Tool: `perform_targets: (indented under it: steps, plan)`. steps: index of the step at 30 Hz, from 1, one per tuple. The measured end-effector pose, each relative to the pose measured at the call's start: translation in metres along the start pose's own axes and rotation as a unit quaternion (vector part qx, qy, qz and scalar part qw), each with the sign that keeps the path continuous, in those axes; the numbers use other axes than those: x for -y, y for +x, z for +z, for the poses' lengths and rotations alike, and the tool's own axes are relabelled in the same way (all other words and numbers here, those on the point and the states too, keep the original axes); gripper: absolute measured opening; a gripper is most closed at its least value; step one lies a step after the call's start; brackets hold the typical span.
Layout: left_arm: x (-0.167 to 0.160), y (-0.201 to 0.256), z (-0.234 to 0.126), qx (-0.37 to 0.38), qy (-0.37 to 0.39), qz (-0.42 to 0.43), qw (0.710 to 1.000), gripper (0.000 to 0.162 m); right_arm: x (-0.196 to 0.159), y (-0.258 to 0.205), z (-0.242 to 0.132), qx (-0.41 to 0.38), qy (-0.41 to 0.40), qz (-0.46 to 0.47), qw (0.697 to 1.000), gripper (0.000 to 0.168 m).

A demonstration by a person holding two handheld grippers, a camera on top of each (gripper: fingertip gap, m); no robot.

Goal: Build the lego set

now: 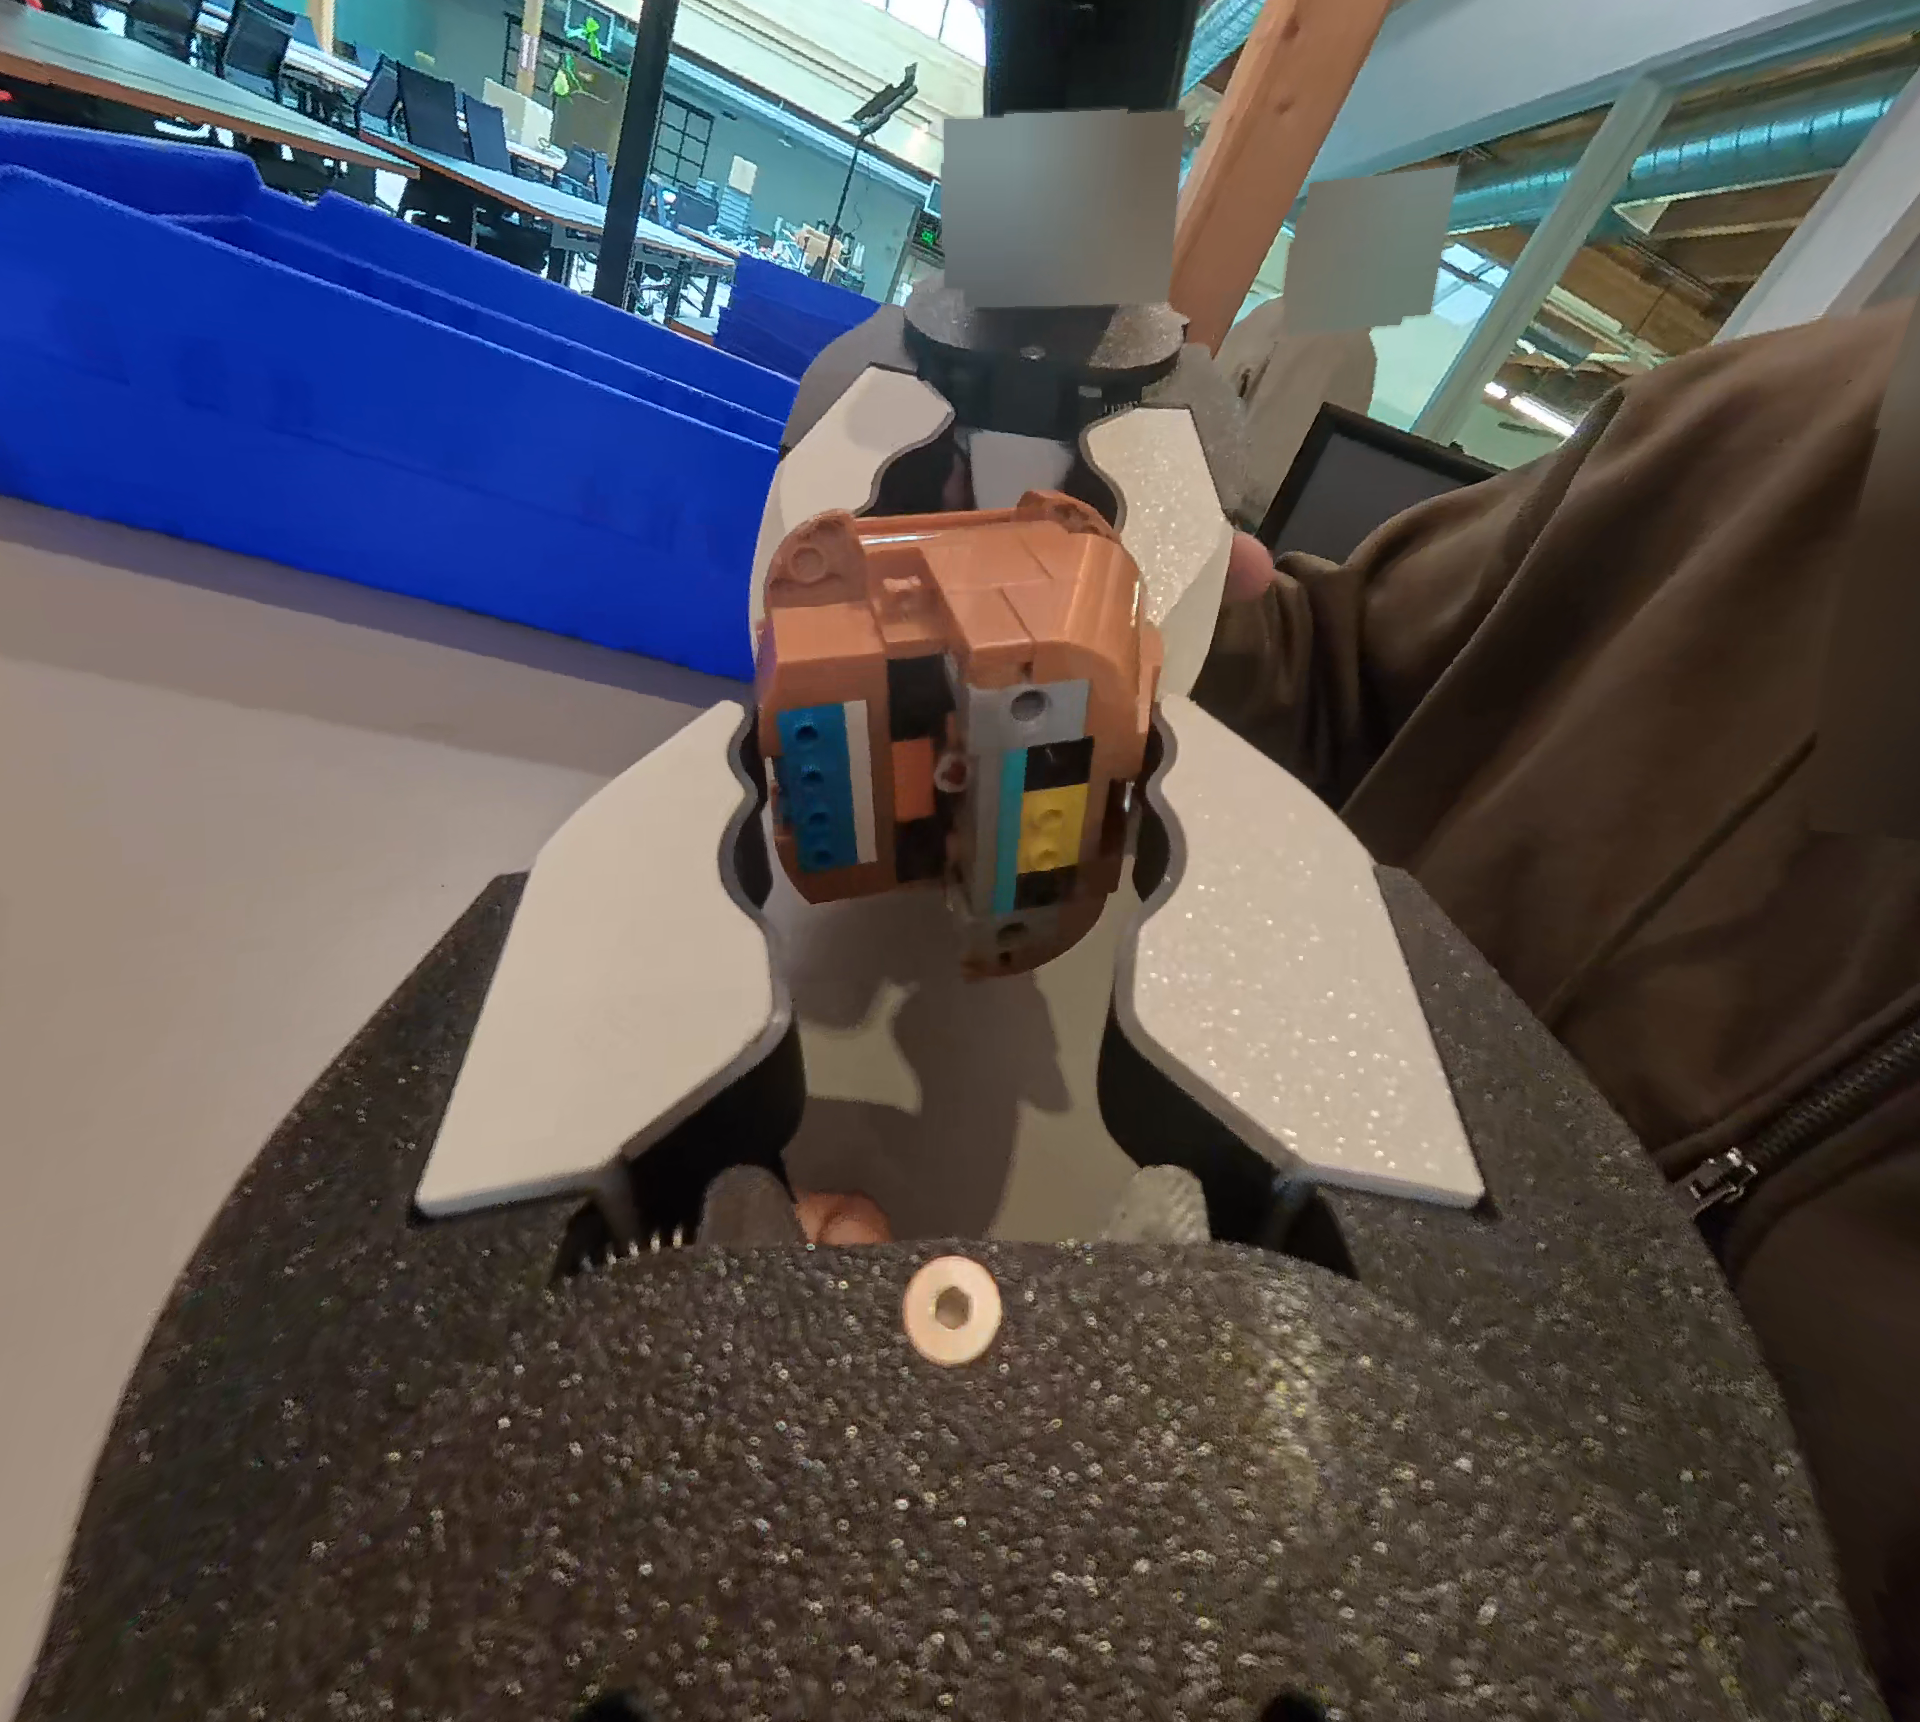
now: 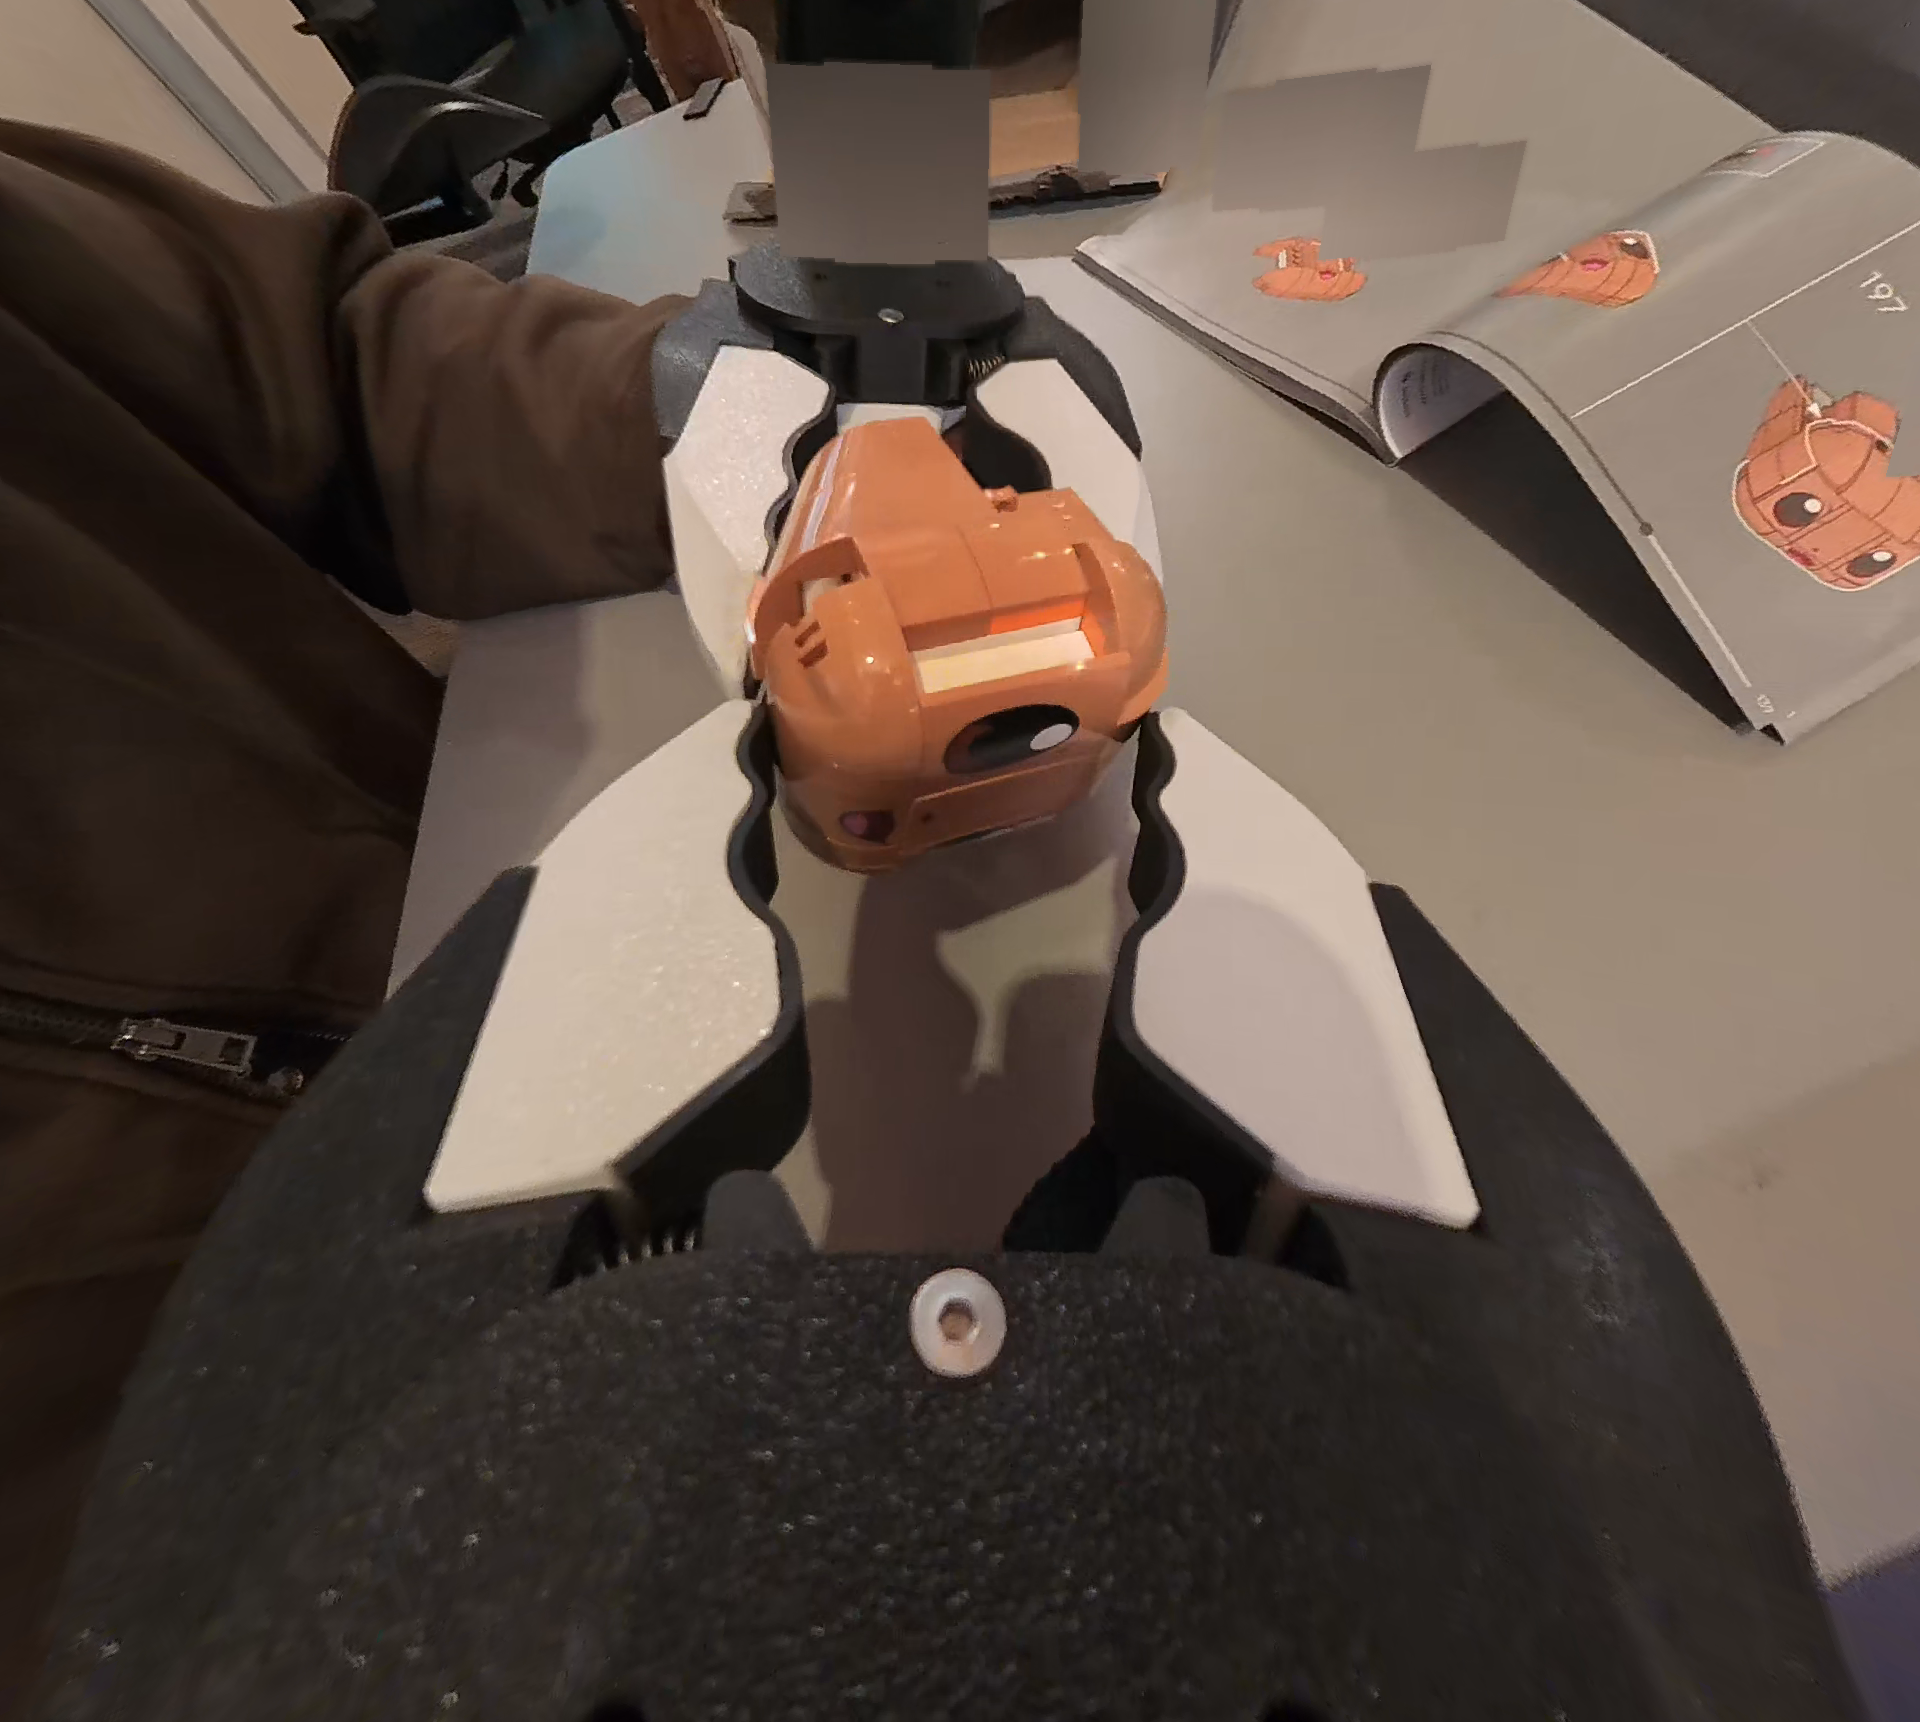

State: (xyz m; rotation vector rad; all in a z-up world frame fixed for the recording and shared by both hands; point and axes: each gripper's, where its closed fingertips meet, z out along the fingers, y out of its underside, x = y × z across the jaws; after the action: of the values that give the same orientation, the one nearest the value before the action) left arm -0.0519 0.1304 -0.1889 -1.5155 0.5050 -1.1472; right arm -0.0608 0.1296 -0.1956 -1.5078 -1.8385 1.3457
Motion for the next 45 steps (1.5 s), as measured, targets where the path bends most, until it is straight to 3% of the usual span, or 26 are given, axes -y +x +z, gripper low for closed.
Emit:
perform_targets:
  steps: [14,24,32,39,45]
  plan:
    - [0.008,0.005,0.002,-0.041,0.043,-0.092,0.994,0.069,0.01,-0.002,-0.005,0.008,0.024,0.036,0.999,0.066]
    - [0.015,0.005,0.002,-0.03,0.077,-0.077,0.994,0.068,0.016,-0.003,-0.006,0.005,0.037,0.033,0.999,0.067]
    - [0.019,0.015,0.0,-0.073,0.093,-0.096,0.988,0.068,0.022,-0.011,-0.009,0.02,0.046,0.027,0.998,0.068]
    - [0.032,0.019,-0.005,-0.111,0.151,-0.14,0.972,0.068,0.035,-0.015,-0.013,0.04,0.055,0.049,0.997,0.068]
    - [0.045,0.019,-0.011,-0.113,0.207,-0.14,0.962,0.068,0.048,-0.015,-0.011,0.05,0.016,0.059,0.997,0.067]
